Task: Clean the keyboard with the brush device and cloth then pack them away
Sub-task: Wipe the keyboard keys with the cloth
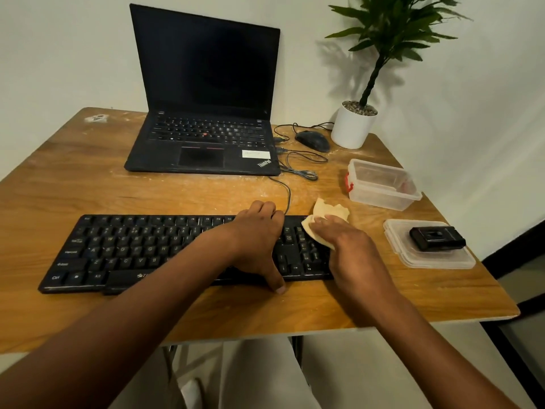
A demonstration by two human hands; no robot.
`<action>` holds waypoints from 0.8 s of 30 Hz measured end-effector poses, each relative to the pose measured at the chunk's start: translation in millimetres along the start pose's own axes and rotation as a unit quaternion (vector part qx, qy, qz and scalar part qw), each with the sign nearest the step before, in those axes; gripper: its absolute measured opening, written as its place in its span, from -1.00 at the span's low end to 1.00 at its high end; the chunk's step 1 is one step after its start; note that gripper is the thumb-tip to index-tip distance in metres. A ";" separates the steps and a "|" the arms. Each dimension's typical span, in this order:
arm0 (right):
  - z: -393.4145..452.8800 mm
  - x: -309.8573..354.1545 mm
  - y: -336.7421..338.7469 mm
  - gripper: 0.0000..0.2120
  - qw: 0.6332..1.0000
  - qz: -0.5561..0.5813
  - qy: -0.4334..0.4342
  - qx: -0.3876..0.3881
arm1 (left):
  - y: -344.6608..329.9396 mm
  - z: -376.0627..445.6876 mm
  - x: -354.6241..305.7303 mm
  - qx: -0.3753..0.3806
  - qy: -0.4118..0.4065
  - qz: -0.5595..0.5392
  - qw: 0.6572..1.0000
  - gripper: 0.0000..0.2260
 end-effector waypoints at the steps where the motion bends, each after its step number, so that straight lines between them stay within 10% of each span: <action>1: -7.6 -1.4 1.6 -0.36 1.000 -0.004 0.000 -0.003 | 0.0 0.3 -0.1 0.001 0.000 0.001 1.000 0.19; 14: -73.1 -6.4 31.6 -0.27 0.991 0.136 -0.007 -0.009 | 2.6 -4.4 -1.1 0.008 0.003 -0.014 1.000 0.20; 24: -26.2 16.1 64.1 -0.74 0.791 0.586 -0.174 -0.028 | 26.3 -31.9 0.4 -0.037 -0.036 -0.230 0.972 0.06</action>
Point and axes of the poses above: each hand's wrist, its own z-axis towards the middle knuckle, its own y-axis out of the back of the hand, x = y × z, the point moved 5 cm from there along z, towards the middle knuckle, and after that the axes turned 8 degrees about z, right-handed, at the moved point
